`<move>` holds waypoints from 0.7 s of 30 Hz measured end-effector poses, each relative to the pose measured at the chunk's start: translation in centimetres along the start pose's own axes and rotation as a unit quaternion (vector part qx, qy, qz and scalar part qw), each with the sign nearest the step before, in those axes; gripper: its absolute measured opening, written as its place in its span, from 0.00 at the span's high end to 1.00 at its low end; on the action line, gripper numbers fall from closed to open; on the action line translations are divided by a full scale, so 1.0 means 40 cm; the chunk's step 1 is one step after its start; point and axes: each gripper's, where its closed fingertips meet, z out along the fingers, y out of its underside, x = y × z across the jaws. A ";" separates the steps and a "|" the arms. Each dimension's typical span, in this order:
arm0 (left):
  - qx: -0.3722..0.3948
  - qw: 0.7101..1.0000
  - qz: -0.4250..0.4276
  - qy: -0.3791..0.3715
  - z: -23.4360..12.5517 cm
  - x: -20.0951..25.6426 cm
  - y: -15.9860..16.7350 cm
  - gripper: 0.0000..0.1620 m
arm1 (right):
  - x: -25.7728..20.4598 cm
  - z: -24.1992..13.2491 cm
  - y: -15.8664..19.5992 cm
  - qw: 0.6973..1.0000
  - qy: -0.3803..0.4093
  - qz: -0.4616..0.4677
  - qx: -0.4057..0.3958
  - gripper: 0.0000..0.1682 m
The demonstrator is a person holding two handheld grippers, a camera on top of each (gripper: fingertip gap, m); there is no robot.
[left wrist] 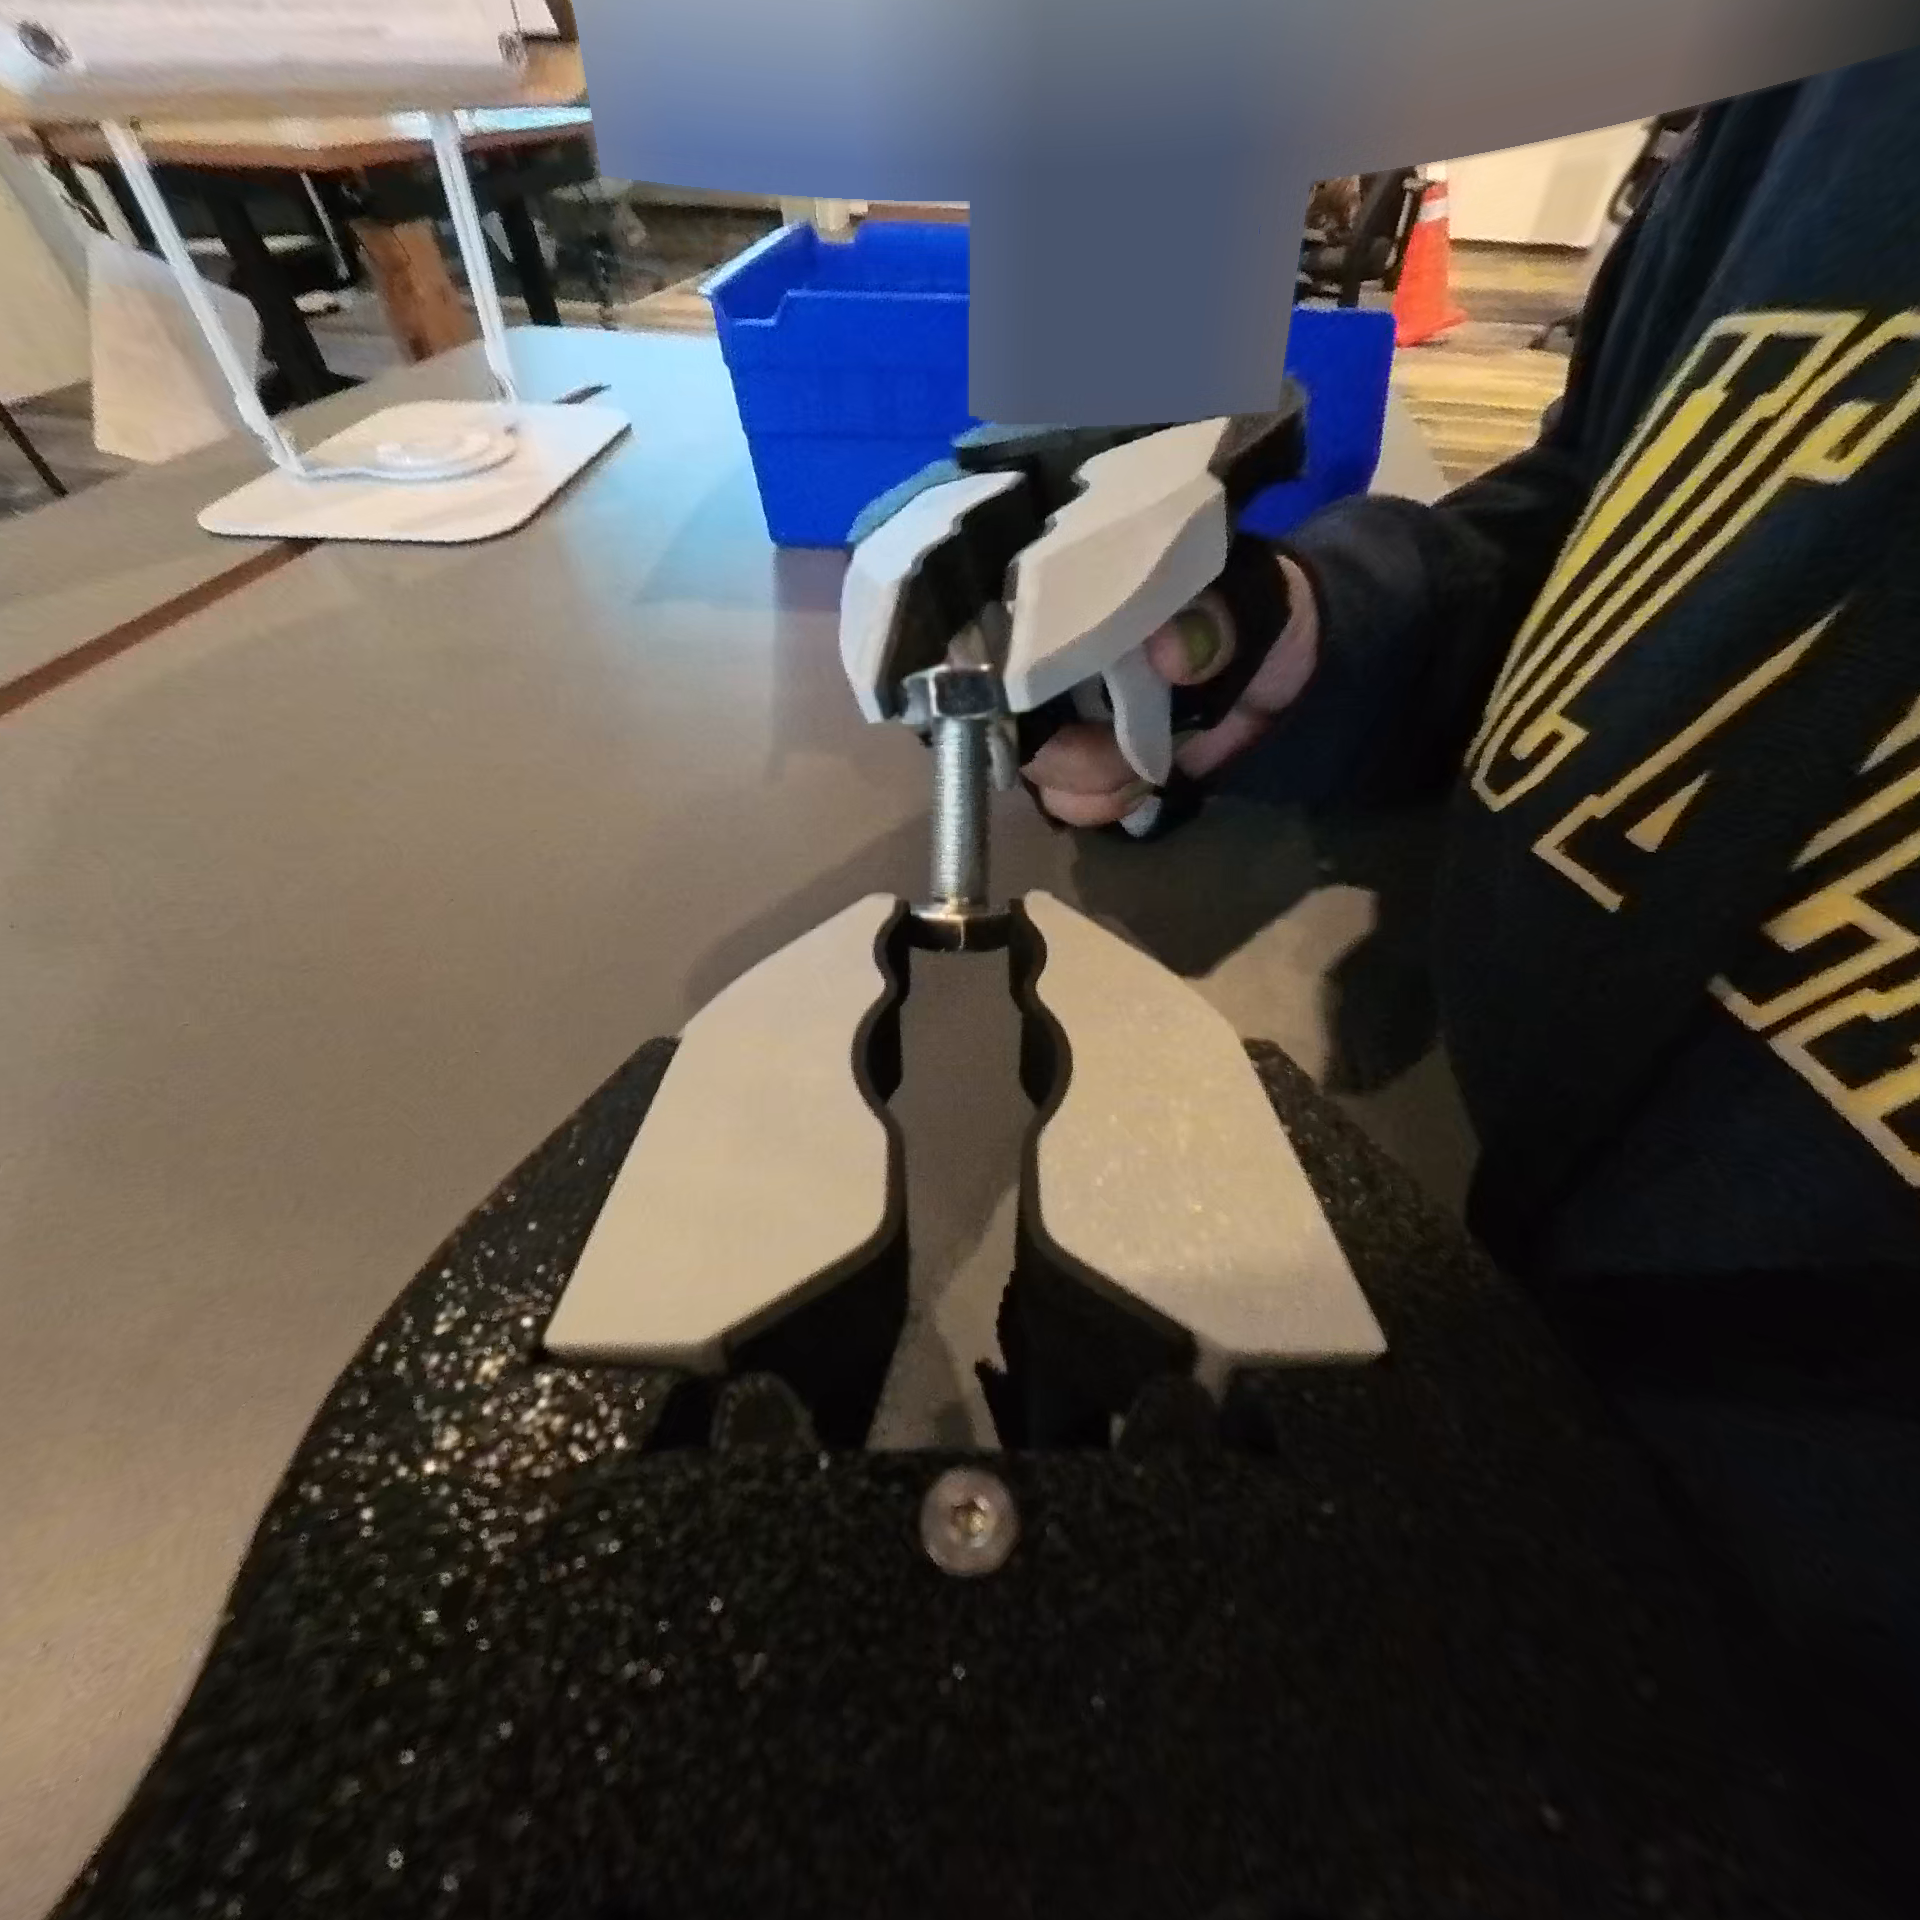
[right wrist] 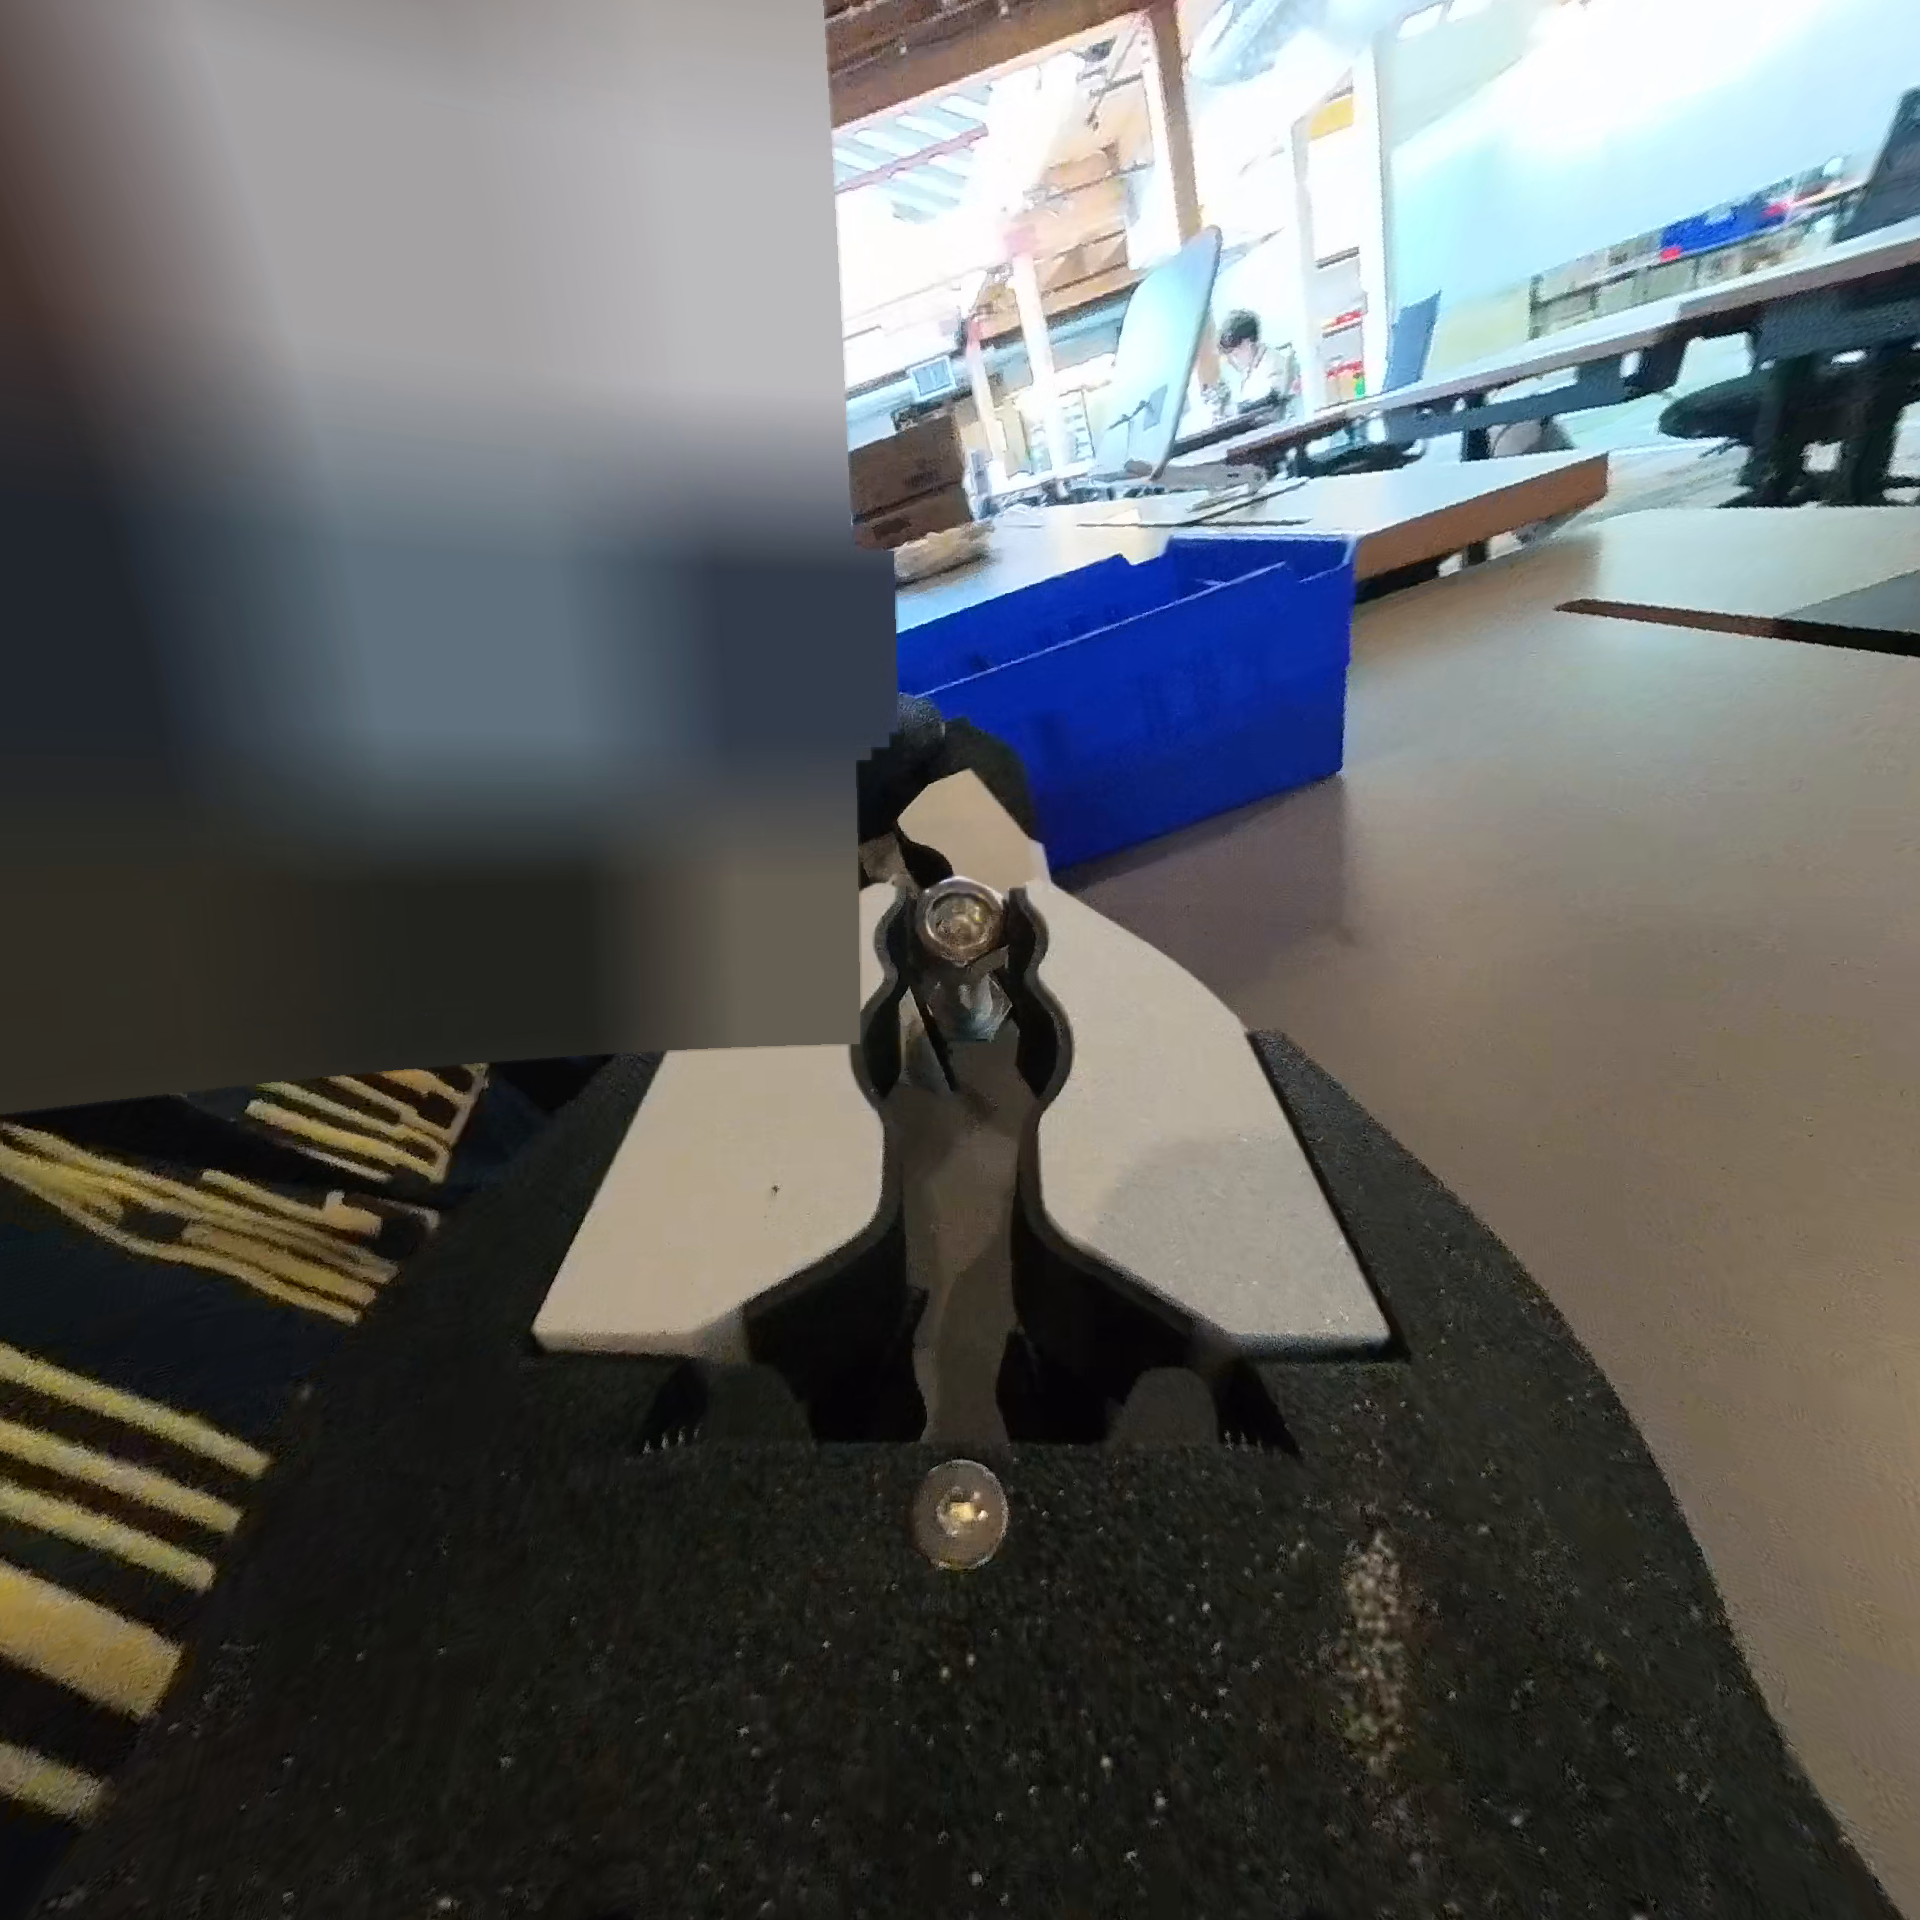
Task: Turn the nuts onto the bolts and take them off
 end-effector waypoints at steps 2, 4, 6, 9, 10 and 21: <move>0.003 1.000 -0.005 -0.014 -0.002 -0.010 -0.002 0.89 | 0.009 0.005 -0.005 0.999 0.040 0.001 0.011 0.90; -0.003 0.999 -0.010 -0.031 -0.001 -0.020 0.003 0.89 | 0.024 0.006 -0.003 0.995 0.099 0.010 0.015 0.90; -0.012 0.999 -0.006 -0.043 0.003 -0.023 0.008 0.89 | 0.031 0.005 0.001 0.990 0.143 -0.001 0.012 0.90; -0.017 0.999 -0.002 -0.048 0.005 -0.023 0.010 0.89 | 0.031 0.005 0.006 0.986 0.166 -0.021 0.006 0.87; -0.016 0.999 -0.003 -0.046 0.005 -0.022 0.010 0.89 | 0.030 0.006 0.009 0.986 0.163 -0.018 0.003 0.87; 0.010 0.999 -0.023 -0.035 -0.008 -0.025 -0.005 0.89 | 0.015 -0.009 -0.016 0.992 0.116 -0.030 0.035 0.75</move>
